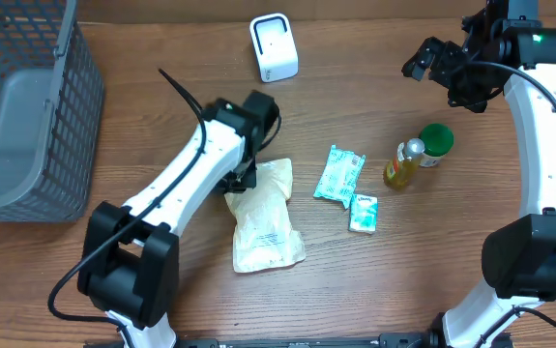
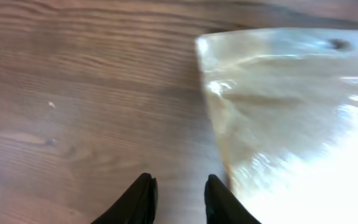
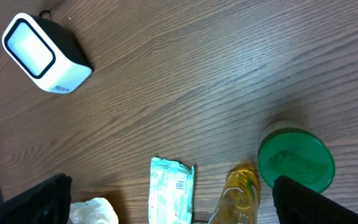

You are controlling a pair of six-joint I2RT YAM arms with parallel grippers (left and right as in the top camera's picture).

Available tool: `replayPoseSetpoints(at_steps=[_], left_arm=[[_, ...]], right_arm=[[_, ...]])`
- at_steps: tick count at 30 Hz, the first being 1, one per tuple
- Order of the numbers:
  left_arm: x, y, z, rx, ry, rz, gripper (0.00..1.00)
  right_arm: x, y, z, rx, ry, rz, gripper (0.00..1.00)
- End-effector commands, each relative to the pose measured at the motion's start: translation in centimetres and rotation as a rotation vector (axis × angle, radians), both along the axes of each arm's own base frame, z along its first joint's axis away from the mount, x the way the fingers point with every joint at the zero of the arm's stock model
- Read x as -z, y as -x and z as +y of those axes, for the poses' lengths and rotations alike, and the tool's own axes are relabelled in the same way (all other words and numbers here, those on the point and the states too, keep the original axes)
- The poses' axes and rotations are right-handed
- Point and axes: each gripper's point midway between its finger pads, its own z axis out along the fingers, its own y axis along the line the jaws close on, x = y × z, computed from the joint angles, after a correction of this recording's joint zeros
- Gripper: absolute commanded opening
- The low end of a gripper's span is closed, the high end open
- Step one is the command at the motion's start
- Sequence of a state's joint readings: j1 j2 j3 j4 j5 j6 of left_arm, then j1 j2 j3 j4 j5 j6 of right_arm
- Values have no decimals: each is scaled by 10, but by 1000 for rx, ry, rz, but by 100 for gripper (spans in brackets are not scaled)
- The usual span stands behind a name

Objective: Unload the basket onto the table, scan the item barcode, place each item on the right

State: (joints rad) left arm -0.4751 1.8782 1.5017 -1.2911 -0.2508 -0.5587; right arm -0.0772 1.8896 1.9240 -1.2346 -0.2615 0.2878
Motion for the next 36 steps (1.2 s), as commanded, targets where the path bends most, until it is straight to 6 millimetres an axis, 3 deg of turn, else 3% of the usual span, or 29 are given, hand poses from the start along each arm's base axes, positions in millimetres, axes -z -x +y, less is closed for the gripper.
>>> replayPoseSetpoints(at_steps=[1, 9, 11, 14, 17, 23, 27, 30, 36], left_arm=[[-7, 10, -45, 16, 234, 84, 34], [14, 38, -82, -238, 256, 79, 50], [24, 45, -100, -247, 270, 55, 56], [32, 47, -109, -223, 251, 4, 63], [37, 49, -110, -227, 208, -43, 69], [42, 43, -100, -241, 142, -110, 70], [60, 43, -100, -55, 106, -48, 70], [72, 46, -100, -16, 92, -6, 69], [73, 37, -88, 103, 25, -10, 63]], right_arm=[[-9, 0, -2, 4, 9, -23, 100], [-9, 0, -2, 4, 9, -24, 100], [-9, 0, -2, 4, 9, -23, 100], [-9, 0, -2, 4, 9, -23, 100], [-9, 0, -2, 4, 9, -24, 100], [-9, 0, -2, 4, 9, -24, 100], [-9, 0, -2, 4, 9, -23, 100], [-9, 0, -2, 4, 9, -24, 100], [-9, 0, -2, 4, 9, -24, 100]])
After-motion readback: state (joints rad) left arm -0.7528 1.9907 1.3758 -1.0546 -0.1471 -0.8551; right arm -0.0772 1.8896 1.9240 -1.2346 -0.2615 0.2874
